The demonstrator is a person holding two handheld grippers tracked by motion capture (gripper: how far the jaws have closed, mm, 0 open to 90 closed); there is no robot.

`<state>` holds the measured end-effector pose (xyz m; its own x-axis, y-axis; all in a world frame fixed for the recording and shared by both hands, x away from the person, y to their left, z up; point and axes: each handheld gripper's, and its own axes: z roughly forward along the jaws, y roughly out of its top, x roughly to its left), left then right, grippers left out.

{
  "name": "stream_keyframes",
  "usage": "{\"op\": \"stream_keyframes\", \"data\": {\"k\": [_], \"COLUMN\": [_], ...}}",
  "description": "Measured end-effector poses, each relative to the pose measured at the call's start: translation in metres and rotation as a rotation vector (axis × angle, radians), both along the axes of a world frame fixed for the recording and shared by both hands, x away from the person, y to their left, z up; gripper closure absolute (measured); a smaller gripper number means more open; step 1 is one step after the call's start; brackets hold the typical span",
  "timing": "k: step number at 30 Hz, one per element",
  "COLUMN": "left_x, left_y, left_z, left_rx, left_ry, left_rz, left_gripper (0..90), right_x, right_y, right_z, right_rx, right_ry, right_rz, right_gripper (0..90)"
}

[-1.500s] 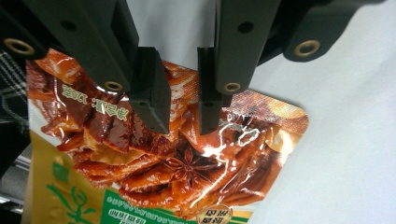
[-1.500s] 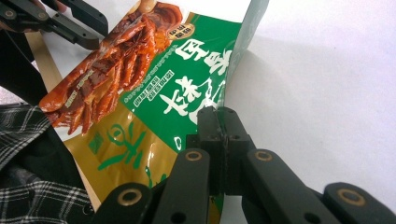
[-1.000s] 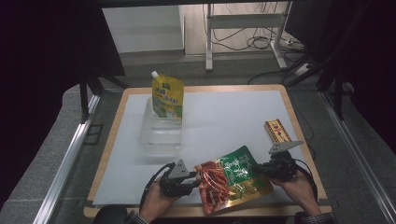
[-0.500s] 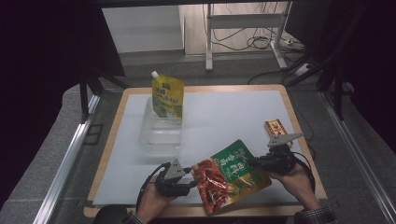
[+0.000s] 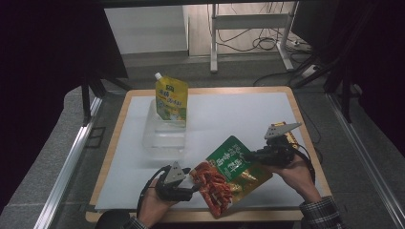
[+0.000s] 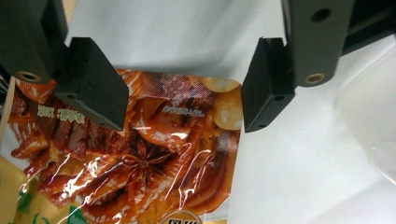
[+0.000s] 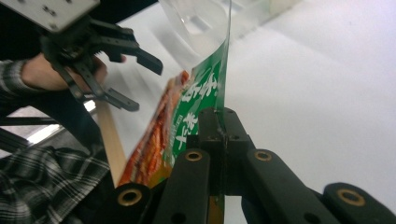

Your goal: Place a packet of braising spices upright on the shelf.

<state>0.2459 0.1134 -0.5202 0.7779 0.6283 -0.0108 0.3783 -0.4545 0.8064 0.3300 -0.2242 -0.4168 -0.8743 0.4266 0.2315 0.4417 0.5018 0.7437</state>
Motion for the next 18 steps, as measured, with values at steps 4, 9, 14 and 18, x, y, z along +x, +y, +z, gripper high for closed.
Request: {"op": "stream_keyframes", "data": {"k": [4,9,14,18], "left_x": [0.0,-0.001,-0.001,-0.001], "left_y": [0.002,0.001,0.001,0.002], "left_z": [0.0,-0.001,-0.001,0.0], "left_rx": [-0.017,-0.009,-0.011,-0.016], "left_ry": [-0.002,-0.014,-0.02,-0.021], "left_rz": [0.006,-0.003,-0.005,-0.006], "left_gripper": [26.5,24.8,23.4,22.8], "right_x": [0.002,0.003,0.003,0.004], "right_y": [0.005,0.012,0.018,0.022], "right_z": [0.012,0.026,0.04,0.051], "right_rx": [0.008,0.003,0.002,0.0], "right_ry": [-0.014,-0.034,-0.061,-0.092], "right_rz": [0.013,0.027,0.042,0.041], "right_gripper": [89.5,89.5,89.5,89.5]}}
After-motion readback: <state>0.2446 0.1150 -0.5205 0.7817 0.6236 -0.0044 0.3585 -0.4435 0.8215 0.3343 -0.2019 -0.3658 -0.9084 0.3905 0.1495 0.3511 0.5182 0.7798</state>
